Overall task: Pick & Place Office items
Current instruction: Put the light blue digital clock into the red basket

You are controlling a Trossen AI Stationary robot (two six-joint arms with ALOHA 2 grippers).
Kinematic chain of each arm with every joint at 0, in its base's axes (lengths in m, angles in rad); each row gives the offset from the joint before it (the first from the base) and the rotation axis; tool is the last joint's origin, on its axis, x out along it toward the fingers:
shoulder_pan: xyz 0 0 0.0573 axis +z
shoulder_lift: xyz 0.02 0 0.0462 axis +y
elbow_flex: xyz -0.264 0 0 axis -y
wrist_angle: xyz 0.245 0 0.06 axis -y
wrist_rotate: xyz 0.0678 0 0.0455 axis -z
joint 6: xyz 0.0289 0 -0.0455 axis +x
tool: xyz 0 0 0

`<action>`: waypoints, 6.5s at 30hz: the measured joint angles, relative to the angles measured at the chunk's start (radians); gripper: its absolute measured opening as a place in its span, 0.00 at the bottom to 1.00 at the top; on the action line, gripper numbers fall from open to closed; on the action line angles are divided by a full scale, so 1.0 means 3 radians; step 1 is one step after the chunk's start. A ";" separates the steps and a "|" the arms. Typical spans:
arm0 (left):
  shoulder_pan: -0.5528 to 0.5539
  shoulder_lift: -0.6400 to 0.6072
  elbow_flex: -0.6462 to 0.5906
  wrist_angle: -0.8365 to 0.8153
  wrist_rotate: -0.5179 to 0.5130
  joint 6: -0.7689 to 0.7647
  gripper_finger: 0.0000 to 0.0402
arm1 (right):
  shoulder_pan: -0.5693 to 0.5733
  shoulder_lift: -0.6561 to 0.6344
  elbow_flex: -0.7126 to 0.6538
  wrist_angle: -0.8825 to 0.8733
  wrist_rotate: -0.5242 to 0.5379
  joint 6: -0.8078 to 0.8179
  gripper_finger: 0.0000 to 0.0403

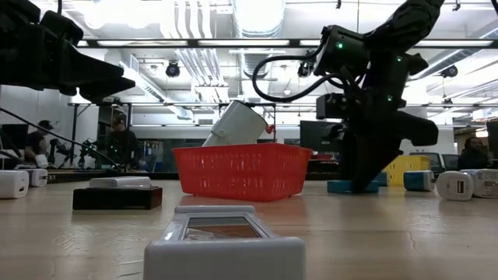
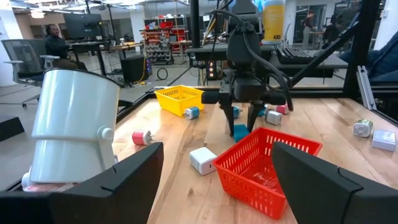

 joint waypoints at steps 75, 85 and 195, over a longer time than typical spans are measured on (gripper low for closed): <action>0.0001 0.0025 0.0000 -0.0019 0.0019 -0.0010 0.75 | -0.0039 0.0936 -0.0763 0.6300 -0.0369 0.0171 0.36; 0.0001 0.0038 0.0000 -0.0022 0.0017 -0.0010 0.75 | -0.0034 0.0958 -0.0721 0.6188 -0.0406 0.0225 0.36; 0.0001 0.0051 -0.0001 0.0092 0.0016 0.0052 0.75 | 0.0063 0.1354 0.2129 -0.0551 -0.0866 0.0049 0.36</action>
